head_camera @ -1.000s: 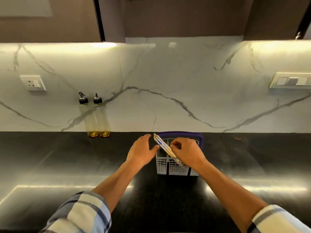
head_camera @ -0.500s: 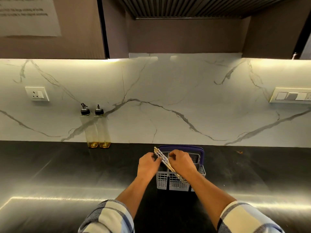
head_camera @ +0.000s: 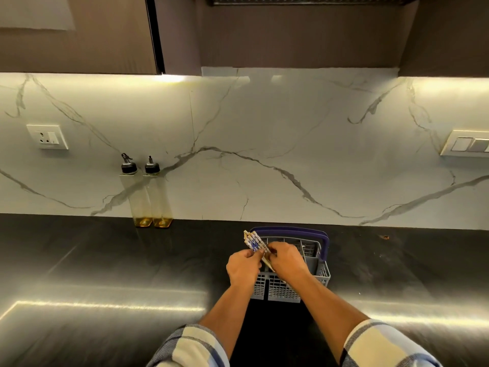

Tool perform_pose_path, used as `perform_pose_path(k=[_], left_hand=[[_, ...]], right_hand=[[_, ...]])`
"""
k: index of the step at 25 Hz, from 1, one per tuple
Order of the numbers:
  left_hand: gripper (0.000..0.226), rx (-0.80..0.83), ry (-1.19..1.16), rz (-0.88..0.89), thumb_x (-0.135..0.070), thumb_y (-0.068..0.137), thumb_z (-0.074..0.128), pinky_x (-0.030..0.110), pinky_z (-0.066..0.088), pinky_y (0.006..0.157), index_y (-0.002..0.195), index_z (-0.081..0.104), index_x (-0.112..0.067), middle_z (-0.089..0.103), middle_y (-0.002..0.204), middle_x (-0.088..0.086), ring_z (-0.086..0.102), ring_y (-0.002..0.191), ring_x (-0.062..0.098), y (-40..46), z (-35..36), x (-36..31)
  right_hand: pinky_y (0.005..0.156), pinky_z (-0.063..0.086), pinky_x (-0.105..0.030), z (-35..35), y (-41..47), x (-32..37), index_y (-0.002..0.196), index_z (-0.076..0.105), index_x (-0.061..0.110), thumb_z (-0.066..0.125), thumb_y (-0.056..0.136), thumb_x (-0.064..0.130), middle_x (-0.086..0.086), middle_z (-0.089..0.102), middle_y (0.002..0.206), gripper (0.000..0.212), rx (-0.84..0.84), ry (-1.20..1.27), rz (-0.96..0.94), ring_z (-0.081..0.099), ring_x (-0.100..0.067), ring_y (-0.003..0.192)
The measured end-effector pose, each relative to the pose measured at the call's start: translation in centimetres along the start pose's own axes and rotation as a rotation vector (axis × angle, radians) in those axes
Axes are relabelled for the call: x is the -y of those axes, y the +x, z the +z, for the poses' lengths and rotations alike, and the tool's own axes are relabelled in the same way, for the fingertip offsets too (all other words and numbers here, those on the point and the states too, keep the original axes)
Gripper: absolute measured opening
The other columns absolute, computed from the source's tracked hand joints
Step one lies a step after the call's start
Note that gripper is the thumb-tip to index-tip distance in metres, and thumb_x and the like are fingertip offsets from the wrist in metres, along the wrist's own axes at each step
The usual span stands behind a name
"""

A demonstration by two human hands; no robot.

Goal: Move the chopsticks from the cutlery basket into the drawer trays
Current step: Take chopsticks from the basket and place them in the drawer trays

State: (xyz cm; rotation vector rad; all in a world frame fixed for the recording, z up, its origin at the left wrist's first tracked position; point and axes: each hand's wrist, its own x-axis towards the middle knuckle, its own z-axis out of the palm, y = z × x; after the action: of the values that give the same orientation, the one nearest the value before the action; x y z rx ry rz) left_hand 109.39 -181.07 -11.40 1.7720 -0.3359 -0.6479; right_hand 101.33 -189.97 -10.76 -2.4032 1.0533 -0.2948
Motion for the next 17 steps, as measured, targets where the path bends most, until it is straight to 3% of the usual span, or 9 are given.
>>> perform_pose_path(k=[8, 13, 17], left_hand=[[0.028, -0.021, -0.037, 0.052, -0.030, 0.087, 0.073, 0.042, 0.061, 0.078, 0.060, 0.065, -0.030, 0.075, 0.069, -0.002, 0.075, 0.074, 0.018, 0.2, 0.3, 0.7], [0.021, -0.011, -0.044, 0.092, -0.028, 0.088, 0.071, 0.040, 0.062, 0.078, 0.069, 0.066, -0.032, 0.074, 0.075, -0.002, 0.074, 0.076, 0.013, 0.1, -0.2, 0.3], [0.019, 0.002, -0.047, 0.126, -0.027, 0.089, 0.071, 0.040, 0.062, 0.078, 0.070, 0.068, -0.033, 0.076, 0.077, -0.001, 0.074, 0.076, 0.013, 0.2, -0.7, -0.1]], right_hand=[[0.053, 0.042, -0.016, -0.3, -0.3, -0.7, 0.100, 0.074, 0.025, 0.058, 0.096, 0.028, 0.002, 0.072, 0.084, 0.016, -0.025, 0.081, -0.006, 0.063, -0.007, 0.064], [0.063, 0.059, -0.024, -0.5, -0.7, -0.1, 0.100, 0.075, 0.027, 0.063, 0.094, 0.029, 0.007, 0.073, 0.080, 0.014, -0.059, 0.164, 0.001, 0.069, -0.008, 0.067], [0.055, 0.045, -0.011, -1.3, -1.0, 0.5, 0.101, 0.076, 0.024, 0.066, 0.092, 0.028, 0.009, 0.071, 0.080, 0.014, -0.086, 0.200, 0.007, 0.064, -0.003, 0.063]])
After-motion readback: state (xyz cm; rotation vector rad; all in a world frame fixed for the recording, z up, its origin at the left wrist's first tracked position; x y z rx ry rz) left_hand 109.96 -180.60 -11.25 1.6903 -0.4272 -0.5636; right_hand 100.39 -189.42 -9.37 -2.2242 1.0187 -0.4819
